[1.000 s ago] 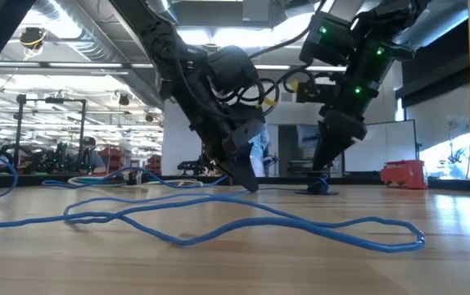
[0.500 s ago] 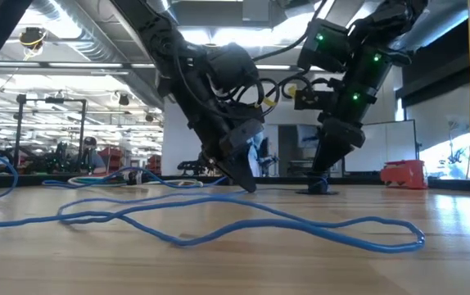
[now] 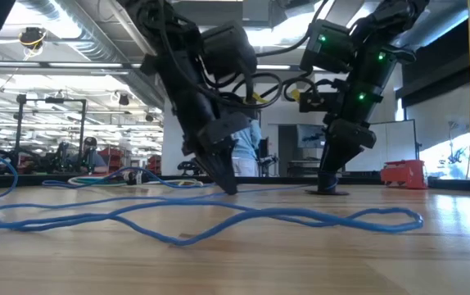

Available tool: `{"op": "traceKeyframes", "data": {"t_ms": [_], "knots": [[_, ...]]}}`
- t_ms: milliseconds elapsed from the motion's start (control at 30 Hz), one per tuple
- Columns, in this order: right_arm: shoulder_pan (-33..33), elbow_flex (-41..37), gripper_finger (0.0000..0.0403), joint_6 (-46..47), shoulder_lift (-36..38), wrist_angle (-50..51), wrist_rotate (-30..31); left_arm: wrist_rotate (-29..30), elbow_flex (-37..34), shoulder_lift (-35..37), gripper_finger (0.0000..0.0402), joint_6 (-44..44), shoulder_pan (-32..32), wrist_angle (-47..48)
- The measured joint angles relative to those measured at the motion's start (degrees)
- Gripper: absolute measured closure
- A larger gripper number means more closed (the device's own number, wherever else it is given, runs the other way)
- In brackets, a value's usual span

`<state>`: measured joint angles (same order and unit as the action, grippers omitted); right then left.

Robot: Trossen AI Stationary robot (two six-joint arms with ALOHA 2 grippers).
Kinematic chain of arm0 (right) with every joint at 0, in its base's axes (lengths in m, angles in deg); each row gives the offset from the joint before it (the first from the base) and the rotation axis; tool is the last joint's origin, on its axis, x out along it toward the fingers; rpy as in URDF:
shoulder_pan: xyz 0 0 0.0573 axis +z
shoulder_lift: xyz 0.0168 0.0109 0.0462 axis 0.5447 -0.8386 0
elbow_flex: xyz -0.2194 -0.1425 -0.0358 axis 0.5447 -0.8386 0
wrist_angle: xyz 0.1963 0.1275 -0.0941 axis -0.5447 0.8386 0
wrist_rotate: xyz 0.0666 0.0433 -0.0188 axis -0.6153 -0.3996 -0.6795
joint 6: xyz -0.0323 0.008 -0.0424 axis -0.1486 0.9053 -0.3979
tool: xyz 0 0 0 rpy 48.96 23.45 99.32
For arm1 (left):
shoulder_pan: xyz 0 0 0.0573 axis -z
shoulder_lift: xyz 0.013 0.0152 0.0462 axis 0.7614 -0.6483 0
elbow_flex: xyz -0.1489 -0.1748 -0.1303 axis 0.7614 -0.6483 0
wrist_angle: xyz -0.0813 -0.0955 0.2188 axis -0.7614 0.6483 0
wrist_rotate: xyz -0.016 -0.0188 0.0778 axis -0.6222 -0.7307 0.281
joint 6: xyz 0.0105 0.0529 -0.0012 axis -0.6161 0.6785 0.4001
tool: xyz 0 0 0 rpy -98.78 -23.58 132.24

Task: Coil cords
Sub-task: Uncoil the blue wire from the spool, then return to Home Position

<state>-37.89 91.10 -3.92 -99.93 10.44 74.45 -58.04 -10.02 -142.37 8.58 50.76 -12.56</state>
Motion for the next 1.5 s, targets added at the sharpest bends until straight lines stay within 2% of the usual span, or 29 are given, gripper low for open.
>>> {"op": "traceKeyframes", "data": {"t_ms": [467,700,800,967,1100,1300,1500], "knots": [[0.04,0.08,0.0205,-0.68,0.07,1.29,-0.84,-0.26,-0.19,1.54,0.04,-1.48,3.53,4.03],[0.06,2.96,0.0205,-1.6,0.17,6.71,-0.38,-0.72,-0.37,1.54,0.0397,1.27,3.21,3.31],[0.07,4.56,0.0205,-1.86,0.75,7.23,-0.15,-1.28,-0.39,1.52,0.0378,1.38,2.77,3.06],[0.11,6.2,0.0205,-1.86,0.9,9.31,0.12,-1.62,-0.24,1.92,0.0318,1.61,2.64,3.02],[1.17,8.09,0.0205,-1.86,0.94,12.35,0.08,-1.78,0.34,4.91,0.0281,3.3,2.69,6.83],[4.03,9.63,0.0205,-1.86,4.75,14.09,2.21,-1.21,0.63,15.07,0.0265,6.43,4.01,8.56],[4.15,8.83,0.0205,-0.33,10.52,13.98,2.45,-0.32,0.73,17.76,0.0267,11.14,5.25,10.57]]}}
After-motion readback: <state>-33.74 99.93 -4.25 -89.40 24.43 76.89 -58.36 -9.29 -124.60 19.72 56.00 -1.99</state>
